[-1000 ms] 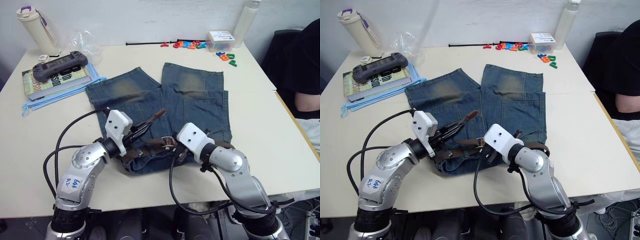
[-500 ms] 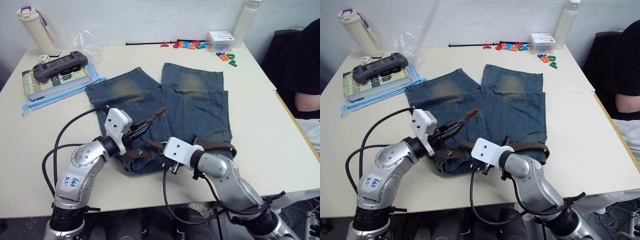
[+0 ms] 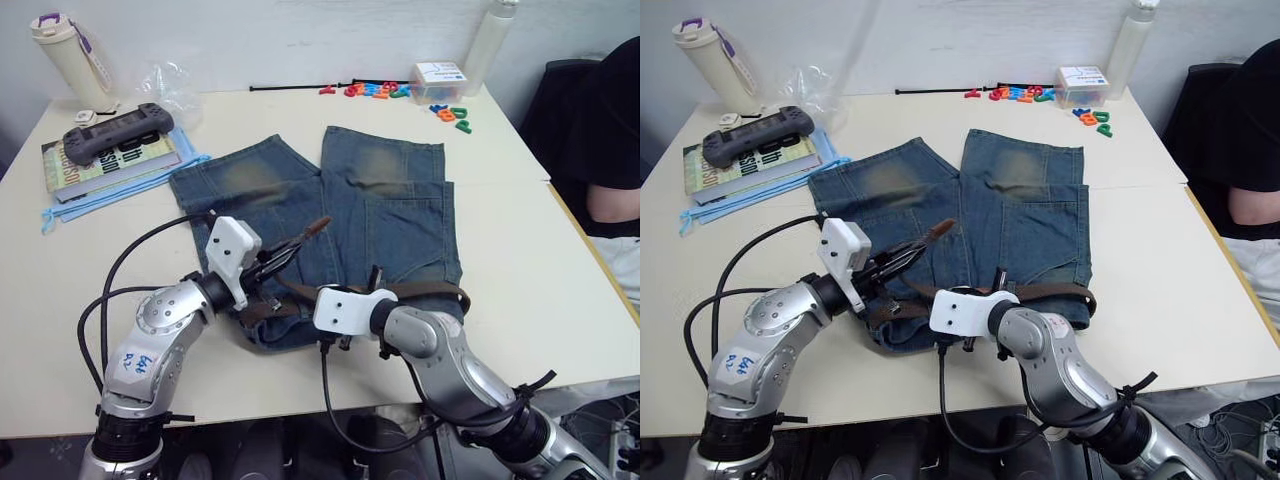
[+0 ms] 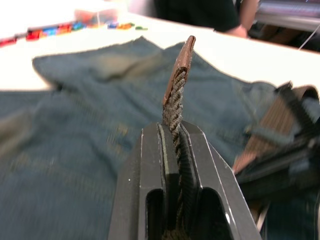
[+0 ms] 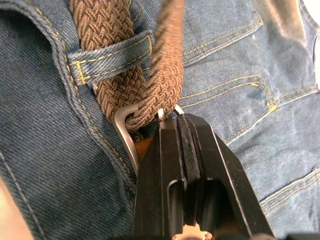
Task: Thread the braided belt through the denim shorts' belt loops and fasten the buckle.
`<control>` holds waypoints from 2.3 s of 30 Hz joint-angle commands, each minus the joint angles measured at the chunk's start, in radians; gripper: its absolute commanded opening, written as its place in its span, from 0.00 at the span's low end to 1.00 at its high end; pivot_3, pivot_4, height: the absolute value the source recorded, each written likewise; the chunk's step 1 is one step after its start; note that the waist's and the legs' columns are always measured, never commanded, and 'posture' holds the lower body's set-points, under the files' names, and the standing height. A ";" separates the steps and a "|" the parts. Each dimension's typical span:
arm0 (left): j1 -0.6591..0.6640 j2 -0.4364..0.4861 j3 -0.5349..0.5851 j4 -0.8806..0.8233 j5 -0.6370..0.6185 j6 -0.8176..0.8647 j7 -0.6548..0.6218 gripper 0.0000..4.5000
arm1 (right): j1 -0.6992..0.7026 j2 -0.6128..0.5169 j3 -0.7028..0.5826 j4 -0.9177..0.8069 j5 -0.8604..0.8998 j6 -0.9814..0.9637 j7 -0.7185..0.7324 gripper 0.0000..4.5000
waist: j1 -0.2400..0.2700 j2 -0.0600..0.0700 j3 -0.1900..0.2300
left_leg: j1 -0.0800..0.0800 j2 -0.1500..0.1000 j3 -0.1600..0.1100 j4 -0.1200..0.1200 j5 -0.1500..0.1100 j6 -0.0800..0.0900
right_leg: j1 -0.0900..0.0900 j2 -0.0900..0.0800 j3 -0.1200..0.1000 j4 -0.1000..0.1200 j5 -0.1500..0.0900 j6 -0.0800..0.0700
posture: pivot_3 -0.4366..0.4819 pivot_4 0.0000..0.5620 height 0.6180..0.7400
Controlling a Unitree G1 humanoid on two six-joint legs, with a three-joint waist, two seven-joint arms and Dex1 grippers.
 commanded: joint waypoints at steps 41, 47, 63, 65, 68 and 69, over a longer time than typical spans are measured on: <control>0.053 0.031 0.033 -0.060 -0.033 -0.050 -0.007 0.00 | -0.021 0.010 0.053 -0.087 0.019 0.216 0.028 0.01 | 0.005 0.000 0.000 | -0.001 0.000 -0.001 -0.001 -0.003 -0.002 | -0.001 0.000 0.000 -0.002 0.000 -0.001 | 0.48 0.27 0.80; 0.035 0.031 0.018 -0.055 -0.023 -0.065 -0.009 0.00 | -0.033 0.010 0.101 -0.073 0.040 0.283 0.081 0.01 | 0.004 0.000 0.000 | -0.001 0.000 -0.001 -0.001 -0.003 -0.002 | -0.001 0.000 0.000 -0.001 0.000 -0.001 | 0.48 0.27 0.80; -0.091 -0.013 -0.048 0.011 -0.011 -0.122 -0.011 0.00 | -0.244 0.004 0.127 -0.019 0.243 0.610 0.192 0.01 | 0.003 -0.001 -0.001 | 0.000 0.001 -0.001 0.000 -0.005 0.003 | 0.000 0.000 0.000 -0.001 0.000 -0.001 | 0.48 0.27 0.80; -0.150 -0.032 -0.046 0.037 -0.050 -0.073 -0.015 0.00 | -0.246 -0.018 0.161 -0.038 0.271 0.636 0.203 0.01 | 0.004 -0.001 -0.001 | 0.000 0.001 -0.001 0.000 -0.005 0.004 | 0.000 0.000 -0.001 -0.001 0.000 -0.001 | 0.48 0.27 0.80; -0.230 -0.025 -0.061 0.077 -0.100 0.006 -0.060 0.00 | -0.255 -0.060 0.206 -0.043 0.298 0.651 0.194 0.01 | 0.006 -0.002 -0.001 | 0.000 0.000 -0.002 0.000 -0.005 0.005 | 0.001 -0.001 -0.001 -0.002 0.000 -0.001 | 0.48 0.27 0.80; -0.252 -0.009 -0.073 0.091 -0.109 0.028 -0.087 0.00 | -0.259 -0.072 0.217 -0.043 0.306 0.653 0.190 0.01 | 0.006 -0.002 -0.001 | -0.001 0.000 -0.002 0.000 -0.005 0.004 | 0.001 -0.001 -0.001 -0.003 0.000 -0.001 | 0.48 0.27 0.80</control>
